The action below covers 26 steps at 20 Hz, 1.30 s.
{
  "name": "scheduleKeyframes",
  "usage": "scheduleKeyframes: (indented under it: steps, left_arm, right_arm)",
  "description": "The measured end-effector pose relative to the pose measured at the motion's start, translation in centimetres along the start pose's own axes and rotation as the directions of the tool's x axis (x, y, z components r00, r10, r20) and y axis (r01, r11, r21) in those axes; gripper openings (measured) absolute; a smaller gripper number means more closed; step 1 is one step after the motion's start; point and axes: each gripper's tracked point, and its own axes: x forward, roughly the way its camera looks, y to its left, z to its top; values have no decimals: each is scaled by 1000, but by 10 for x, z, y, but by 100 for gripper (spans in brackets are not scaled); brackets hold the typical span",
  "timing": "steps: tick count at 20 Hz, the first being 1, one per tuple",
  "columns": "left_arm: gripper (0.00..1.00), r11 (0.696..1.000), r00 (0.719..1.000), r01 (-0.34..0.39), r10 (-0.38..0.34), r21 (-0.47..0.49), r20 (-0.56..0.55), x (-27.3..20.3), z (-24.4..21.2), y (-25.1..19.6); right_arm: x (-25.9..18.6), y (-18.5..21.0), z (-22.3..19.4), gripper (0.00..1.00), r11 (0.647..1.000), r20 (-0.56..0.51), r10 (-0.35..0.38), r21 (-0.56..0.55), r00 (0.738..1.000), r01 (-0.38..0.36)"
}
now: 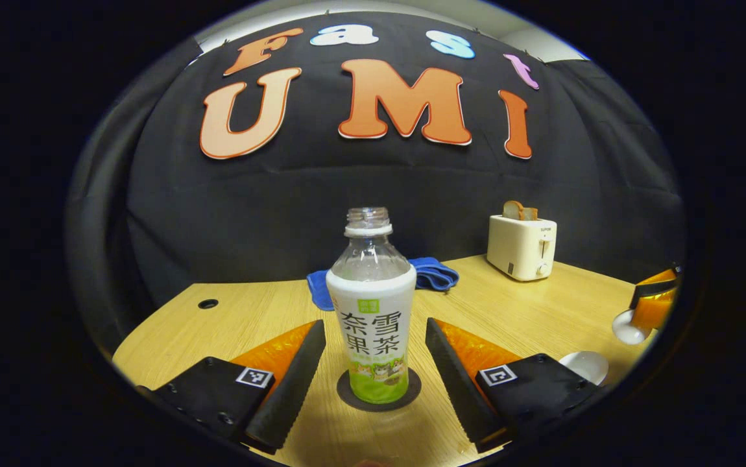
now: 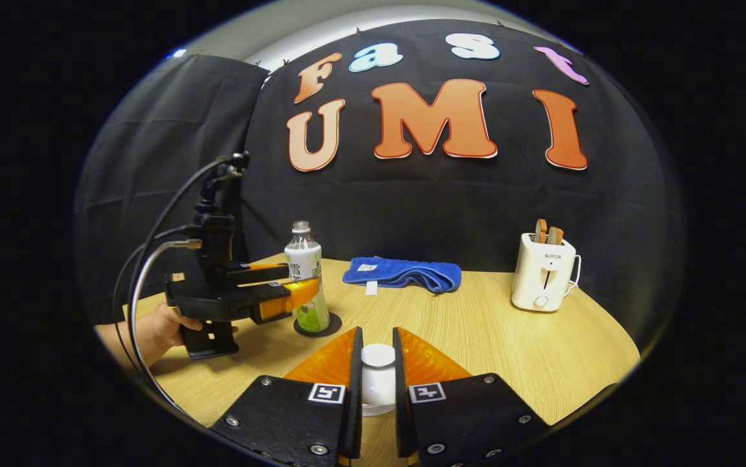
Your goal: Open the teacup lid with one hand, grasp the water bottle and pour water into the teacup with the other hand; after pouring, place the water bottle on the coaster and then close the teacup lid.
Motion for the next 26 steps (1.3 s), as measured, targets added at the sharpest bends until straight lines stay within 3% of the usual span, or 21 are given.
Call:
scheduleKeyframes:
  steps: [8, 13, 17, 18, 26]
  left_arm:
    - [99, 1000, 999, -5, 5, -3, 48, -45, 13, 0]
    - [99, 1000, 997, -25, 26, -19, 78, -61, 17, 6]
    - [99, 999, 994, -46, 44, 22, 98, -64, 19, 5]
    - [96, 999, 994, -42, 40, 21, 105, -65, 20, 3]
    - [99, 999, 991, -13, 19, -50, 130, -80, 21, -6]
  right_arm:
    - [19, 17, -24, 22, 999, -25, 41, 35, 999, -40]
    - [30, 14, -36, 22, 1000, -35, 13, 6, 999, -12]
    - [35, 19, -43, 22, 1000, -45, 12, -7, 999, -12]
    - [36, 20, -45, 22, 1000, -49, 12, -14, 999, -12]
    - [39, 21, -52, 25, 1000, -50, 3, -30, 999, -5]
